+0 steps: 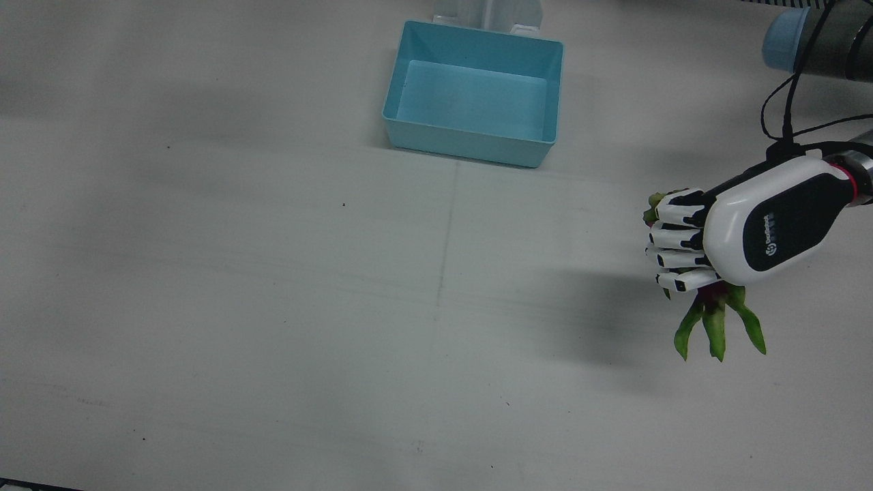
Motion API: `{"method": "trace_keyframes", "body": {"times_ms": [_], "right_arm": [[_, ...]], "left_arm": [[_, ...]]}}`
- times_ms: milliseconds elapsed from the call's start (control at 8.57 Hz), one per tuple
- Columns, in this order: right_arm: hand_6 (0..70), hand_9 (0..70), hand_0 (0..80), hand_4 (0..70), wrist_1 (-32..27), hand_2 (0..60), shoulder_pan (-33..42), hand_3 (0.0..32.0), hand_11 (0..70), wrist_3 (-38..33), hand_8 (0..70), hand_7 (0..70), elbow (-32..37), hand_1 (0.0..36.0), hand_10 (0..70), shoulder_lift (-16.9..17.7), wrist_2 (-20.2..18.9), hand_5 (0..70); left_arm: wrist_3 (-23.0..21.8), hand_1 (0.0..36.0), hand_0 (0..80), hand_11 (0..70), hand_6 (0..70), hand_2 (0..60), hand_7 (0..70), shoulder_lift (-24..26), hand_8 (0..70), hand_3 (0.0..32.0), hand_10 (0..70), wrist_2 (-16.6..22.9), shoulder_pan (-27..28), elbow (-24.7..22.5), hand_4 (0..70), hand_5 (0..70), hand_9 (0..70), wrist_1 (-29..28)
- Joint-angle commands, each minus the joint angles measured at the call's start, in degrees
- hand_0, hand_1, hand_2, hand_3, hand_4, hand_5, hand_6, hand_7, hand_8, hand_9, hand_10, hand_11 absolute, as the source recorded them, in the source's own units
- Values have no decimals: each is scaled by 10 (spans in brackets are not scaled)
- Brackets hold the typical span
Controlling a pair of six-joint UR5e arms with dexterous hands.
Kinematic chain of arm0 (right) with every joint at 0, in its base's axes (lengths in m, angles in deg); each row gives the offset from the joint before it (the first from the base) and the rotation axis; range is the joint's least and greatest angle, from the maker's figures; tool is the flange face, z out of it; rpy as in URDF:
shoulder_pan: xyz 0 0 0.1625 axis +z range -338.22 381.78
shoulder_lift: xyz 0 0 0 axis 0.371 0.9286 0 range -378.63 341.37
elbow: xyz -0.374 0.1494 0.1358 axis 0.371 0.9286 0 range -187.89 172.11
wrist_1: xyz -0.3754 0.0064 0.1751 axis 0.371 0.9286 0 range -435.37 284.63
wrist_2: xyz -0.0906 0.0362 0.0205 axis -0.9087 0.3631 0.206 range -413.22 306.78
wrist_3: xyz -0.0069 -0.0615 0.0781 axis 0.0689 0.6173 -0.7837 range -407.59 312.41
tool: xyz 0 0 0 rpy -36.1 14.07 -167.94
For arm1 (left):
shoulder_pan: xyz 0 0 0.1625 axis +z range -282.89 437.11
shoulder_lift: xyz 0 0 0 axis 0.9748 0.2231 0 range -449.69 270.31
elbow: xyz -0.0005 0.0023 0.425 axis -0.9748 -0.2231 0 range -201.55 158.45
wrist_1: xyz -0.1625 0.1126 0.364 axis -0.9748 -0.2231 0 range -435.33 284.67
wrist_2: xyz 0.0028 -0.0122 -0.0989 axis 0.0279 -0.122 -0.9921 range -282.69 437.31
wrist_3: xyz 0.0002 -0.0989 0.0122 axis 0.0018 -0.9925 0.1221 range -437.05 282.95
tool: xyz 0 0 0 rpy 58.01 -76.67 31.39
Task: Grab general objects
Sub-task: 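Carry the dragon fruit with the left hand toward the light-blue tray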
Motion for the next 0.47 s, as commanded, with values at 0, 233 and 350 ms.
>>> {"method": "trace_keyframes", "body": {"times_ms": [0,233,350], "right_arm": [[0,0,0,0,0,0,1,0,0,0,0,0,0,0,0,0,0,0],[0,0,0,0,0,0,1,0,0,0,0,0,0,0,0,-1,0,0],[0,0,0,0,0,0,0,0,0,0,0,0,0,0,0,-1,0,0]], "left_arm": [[-47,360,800,700,700,600,700,5,700,0,700,3,89,-12,700,700,700,-62],[-60,360,800,700,700,600,700,27,700,0,700,3,143,-11,700,700,700,-81],[-64,360,800,700,700,600,700,45,700,0,700,3,175,-11,700,700,700,-83]]}}
